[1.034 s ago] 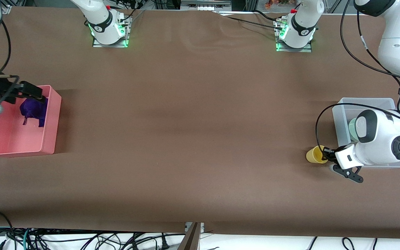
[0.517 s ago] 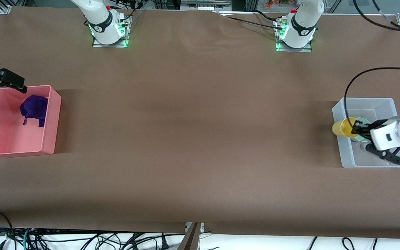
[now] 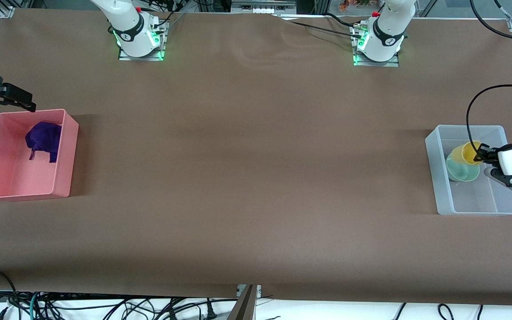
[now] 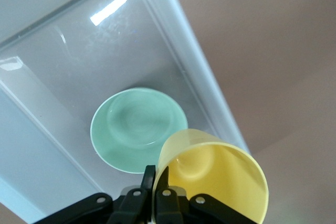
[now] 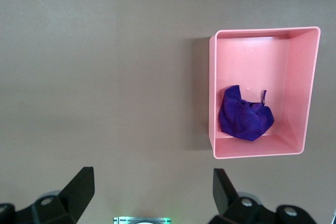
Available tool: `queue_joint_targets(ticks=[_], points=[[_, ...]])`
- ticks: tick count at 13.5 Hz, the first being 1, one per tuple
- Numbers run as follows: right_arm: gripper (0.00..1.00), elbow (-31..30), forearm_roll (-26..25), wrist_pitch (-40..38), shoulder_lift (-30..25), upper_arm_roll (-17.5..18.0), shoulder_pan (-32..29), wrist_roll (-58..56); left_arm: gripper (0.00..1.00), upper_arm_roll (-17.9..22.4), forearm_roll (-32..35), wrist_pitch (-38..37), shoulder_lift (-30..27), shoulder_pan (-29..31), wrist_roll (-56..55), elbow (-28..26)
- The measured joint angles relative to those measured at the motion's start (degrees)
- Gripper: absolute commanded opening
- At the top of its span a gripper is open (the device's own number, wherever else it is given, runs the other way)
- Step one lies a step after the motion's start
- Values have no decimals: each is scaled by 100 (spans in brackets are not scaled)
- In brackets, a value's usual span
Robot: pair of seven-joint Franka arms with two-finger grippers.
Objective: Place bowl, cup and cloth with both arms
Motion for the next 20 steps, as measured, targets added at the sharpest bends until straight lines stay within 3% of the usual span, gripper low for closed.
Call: queue_joint_targets(ticks=[2,3,4,5,9,12,15,20], points=[[100,-1,0,-2,10,0,0,0,3,3,19,393,51,167,137,-242],[100,-2,0,-2,12,0,0,0,48,4,40,516,102,217,156,-314],[100,-2,0,-2,12,1,2,0,85,4,52,585,161,246,178,-344],[100,-2,0,-2,12,8,5,0,100,4,58,612,199,256,210,-355],[100,-2,0,-2,12,32,21,0,100,-30,61,487,129,260,459,-315],[100,-2,0,-1,12,31,20,0,100,-263,61,-175,-260,256,475,-167],[100,-2,0,0,12,31,20,0,100,-839,60,-886,-856,231,165,-56],[100,-1,0,2,12,31,20,0,100,-2131,-21,-2165,-1213,193,-1755,637]])
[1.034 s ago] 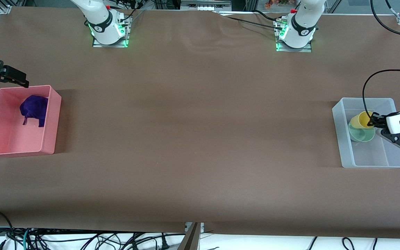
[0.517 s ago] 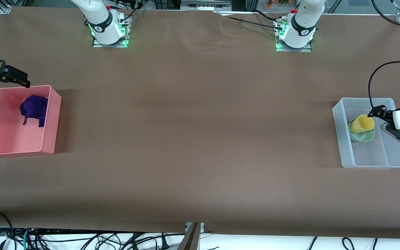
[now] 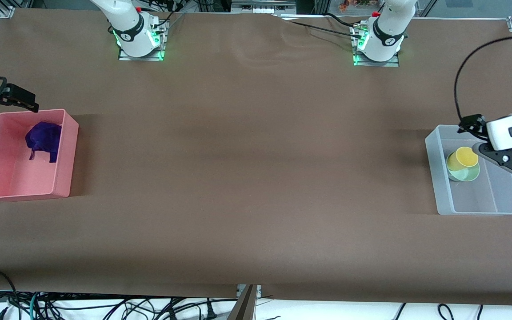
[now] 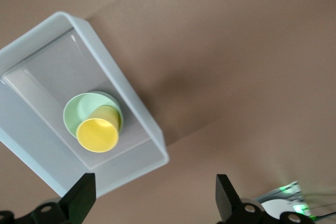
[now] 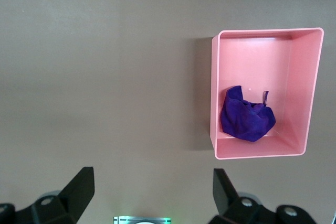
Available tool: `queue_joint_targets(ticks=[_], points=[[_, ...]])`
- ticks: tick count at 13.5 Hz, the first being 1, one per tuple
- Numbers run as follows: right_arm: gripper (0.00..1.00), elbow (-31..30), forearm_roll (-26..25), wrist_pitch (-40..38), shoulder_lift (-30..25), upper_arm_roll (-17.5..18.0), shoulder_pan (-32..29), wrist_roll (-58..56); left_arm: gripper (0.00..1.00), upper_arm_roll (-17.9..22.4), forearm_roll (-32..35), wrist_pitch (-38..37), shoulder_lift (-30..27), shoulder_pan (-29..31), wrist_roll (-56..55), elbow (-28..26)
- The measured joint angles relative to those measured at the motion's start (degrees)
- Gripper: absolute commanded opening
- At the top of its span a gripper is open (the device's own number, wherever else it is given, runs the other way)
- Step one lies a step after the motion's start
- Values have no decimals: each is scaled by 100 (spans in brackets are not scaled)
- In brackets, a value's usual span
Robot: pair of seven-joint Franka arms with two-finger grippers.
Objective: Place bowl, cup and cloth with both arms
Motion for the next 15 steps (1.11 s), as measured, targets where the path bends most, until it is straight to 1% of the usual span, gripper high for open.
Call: queue_joint_targets(ticks=[1,3,4,5,6,7,9,11,13,14,15], points=[[100,0,0,0,0,-1,-1,0,100,-226,-142,-335,-19,-14,-484,204],[100,0,0,0,0,-2,-1,0,100,-493,-431,-769,-52,-29,-1201,582],[100,0,0,0,0,-3,-1,0,100,-547,-521,-841,-91,-43,-1345,737],[100,0,0,0,0,-3,-1,0,100,-513,-573,-876,-175,-116,-1398,842],[100,0,0,0,0,-3,-2,0,100,-335,-594,-881,-311,-297,-1420,906],[100,0,0,0,0,-3,-2,0,100,21,-629,-881,-474,-607,-1435,933],[100,0,0,1,1,-5,-4,0,100,916,-777,-828,-740,-1301,-1441,935],[100,0,0,1,1,-10,-9,0,100,1763,-1125,-657,-894,-1896,-1448,820],[100,0,0,1,1,-11,-11,0,100,2659,-1298,-233,-1138,-2645,-1594,365],[100,0,0,2,1,-11,-11,0,100,2988,-1356,-51,-1305,-2989,-1768,62],[100,0,0,2,1,-13,-12,0,100,3236,-1373,66,-1480,-3300,-1946,-234]])
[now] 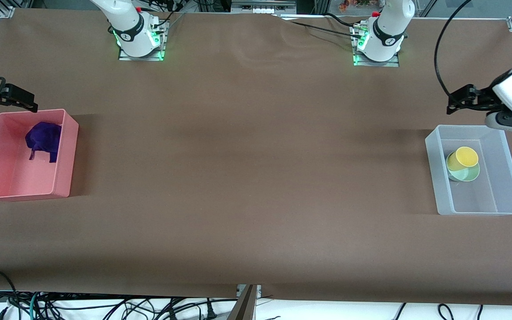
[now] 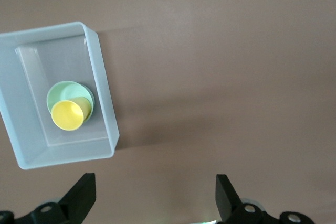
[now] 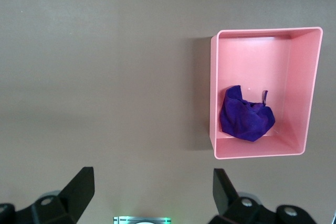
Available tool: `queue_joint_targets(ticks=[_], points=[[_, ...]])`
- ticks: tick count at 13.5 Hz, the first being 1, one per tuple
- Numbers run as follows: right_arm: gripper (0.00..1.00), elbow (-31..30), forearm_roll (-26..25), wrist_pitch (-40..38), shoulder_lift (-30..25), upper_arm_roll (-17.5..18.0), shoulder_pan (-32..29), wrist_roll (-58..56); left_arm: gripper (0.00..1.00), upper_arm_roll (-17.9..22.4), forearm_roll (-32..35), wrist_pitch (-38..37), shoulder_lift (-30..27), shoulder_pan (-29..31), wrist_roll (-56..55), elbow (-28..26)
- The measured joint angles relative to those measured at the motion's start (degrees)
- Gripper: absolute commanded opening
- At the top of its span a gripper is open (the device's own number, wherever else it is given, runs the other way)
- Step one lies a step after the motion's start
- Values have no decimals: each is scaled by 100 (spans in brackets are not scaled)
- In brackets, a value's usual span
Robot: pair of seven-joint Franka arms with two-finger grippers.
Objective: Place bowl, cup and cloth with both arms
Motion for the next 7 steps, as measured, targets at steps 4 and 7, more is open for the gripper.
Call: queue_joint_targets(ticks=[4,7], points=[[100,0,0,0,0,-2,-2,0,100,224,-1,177,-401,-426,-240,-593],[100,0,0,0,0,-3,-3,0,100,271,-1,213,-411,-426,-240,-621]])
